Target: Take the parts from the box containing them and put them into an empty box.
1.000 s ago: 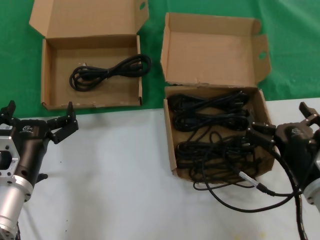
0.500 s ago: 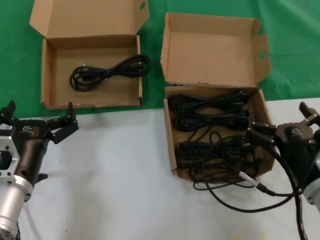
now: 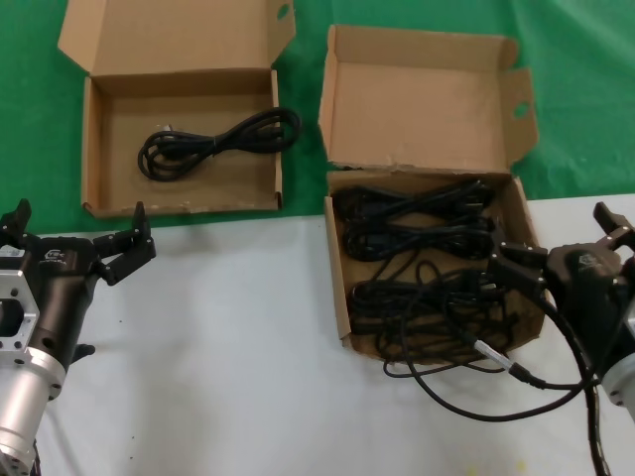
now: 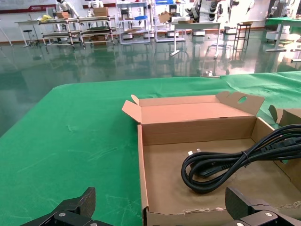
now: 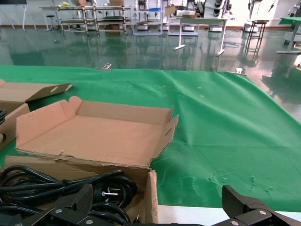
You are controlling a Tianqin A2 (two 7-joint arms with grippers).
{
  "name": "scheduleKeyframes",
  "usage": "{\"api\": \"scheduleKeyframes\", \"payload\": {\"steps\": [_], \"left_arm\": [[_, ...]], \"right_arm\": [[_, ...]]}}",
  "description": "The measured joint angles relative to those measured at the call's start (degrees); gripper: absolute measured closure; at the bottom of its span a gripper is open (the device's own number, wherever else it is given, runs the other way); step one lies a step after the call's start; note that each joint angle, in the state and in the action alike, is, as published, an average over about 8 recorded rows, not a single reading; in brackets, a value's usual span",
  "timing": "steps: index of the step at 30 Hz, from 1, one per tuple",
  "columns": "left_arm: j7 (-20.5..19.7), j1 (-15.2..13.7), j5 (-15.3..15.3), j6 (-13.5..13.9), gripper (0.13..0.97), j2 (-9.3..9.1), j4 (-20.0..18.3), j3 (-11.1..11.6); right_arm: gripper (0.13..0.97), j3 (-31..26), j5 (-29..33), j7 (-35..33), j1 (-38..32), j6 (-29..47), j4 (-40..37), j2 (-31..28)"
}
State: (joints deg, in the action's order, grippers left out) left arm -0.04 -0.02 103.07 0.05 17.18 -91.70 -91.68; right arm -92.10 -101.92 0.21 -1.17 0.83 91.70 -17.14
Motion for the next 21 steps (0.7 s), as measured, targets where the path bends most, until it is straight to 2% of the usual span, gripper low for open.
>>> {"api": "scheduleKeyframes", "payload": {"steps": [21], "left_arm": [[0.0,0.0,0.0,0.0,0.132,0.0,0.0,0.0]], "right_arm": [[0.129,0.0,0.0,0.0,0.0,0.0,0.0,0.0]]}}
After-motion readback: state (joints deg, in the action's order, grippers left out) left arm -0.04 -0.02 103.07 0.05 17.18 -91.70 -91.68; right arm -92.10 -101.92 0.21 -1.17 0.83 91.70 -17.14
